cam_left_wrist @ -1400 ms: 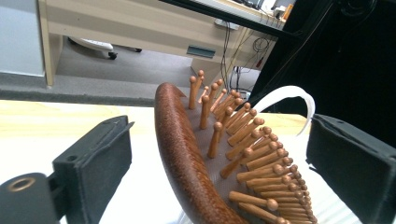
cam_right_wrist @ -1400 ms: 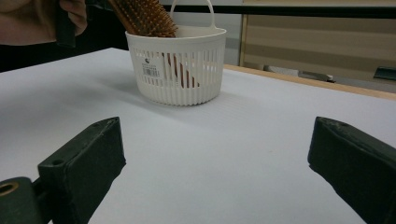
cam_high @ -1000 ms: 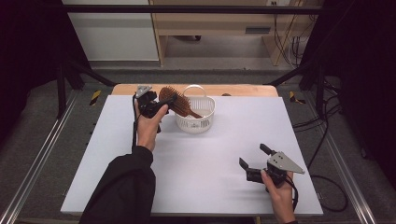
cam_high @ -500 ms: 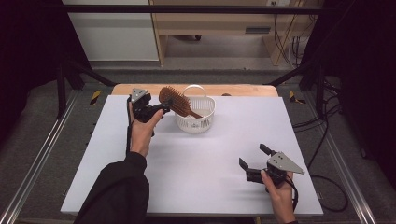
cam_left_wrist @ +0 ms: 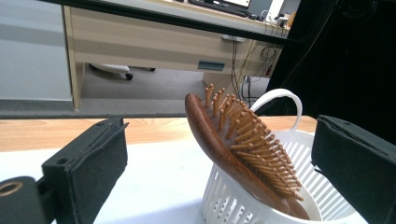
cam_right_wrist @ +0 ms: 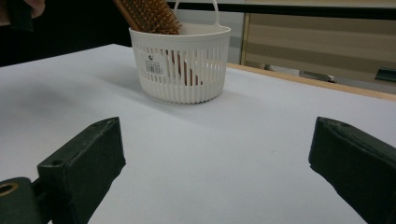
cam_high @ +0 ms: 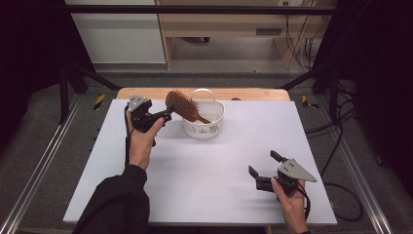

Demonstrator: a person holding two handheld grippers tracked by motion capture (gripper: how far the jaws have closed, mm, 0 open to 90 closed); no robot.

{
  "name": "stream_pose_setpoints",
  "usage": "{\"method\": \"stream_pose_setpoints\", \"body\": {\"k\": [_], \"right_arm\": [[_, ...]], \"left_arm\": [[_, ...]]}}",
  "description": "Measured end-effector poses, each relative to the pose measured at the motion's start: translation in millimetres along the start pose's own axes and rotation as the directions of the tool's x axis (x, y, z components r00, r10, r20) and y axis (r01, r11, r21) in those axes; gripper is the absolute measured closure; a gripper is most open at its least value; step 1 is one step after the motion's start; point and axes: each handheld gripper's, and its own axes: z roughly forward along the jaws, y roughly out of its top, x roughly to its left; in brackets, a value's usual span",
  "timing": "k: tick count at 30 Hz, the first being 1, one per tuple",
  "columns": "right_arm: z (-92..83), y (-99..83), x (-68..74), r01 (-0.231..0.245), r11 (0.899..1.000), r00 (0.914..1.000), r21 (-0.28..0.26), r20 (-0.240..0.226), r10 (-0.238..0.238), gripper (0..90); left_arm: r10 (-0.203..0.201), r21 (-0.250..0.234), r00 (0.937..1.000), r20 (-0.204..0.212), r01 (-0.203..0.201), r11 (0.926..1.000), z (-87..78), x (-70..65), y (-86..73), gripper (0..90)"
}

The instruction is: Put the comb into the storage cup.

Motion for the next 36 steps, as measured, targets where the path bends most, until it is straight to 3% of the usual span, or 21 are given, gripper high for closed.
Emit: {"method": "stream_pose_setpoints", "body": {"k": [6, 10, 16, 19, 27, 30, 36], "right_arm": [[0.6, 0.4, 1.9, 0.007, 1.000, 0.9999, -0.001, 0.010, -0.007, 3.8], [-0.6, 0.0, 1.3, 0.004, 1.000, 0.9998, -0.002, 0.018, -0.004, 3.5], [1.1, -0.4, 1.7, 0.002, 1.000, 0.9998, 0.001, 0.020, -0.002, 3.3], [1.2, -0.2, 2.0, 0.002, 1.000, 0.9996, -0.003, 0.028, -0.002, 3.2], [0.4, -0.1, 1.7, -0.002, 1.000, 0.9997, -0.004, 0.025, 0.002, 2.7], [0.4, -0.1, 1.7, -0.004, 1.000, 0.9996, -0.005, 0.027, 0.005, 2.8], [-0.9, -0.1, 0.7, -0.013, 1.000, 0.9996, -0.011, 0.026, 0.013, 2.6]], "left_arm": [[0.007, -0.022, 1.0000, 0.007, -0.007, 0.9997, -16.5, 1.5, 7.2, 2.8], [0.028, -0.010, 0.9996, 0.001, -0.028, 0.9996, -23.6, 2.6, 9.9, 2.8], [0.023, -0.007, 0.9997, 0.012, -0.023, 0.9997, -34.0, 2.8, 11.1, 2.8], [0.064, 0.016, 0.9979, -0.007, -0.064, 0.9978, -35.4, -0.4, 13.8, 2.9], [0.073, 0.008, 0.9974, 0.000, -0.073, 0.9973, -47.9, -8.6, 22.5, 3.1], [0.095, 0.045, 0.9947, -0.038, -0.093, 0.9946, -51.4, -13.4, 23.1, 4.2], [0.114, 0.035, 0.9934, -0.010, -0.114, 0.9929, -60.9, -19.9, 28.0, 3.6]]}}
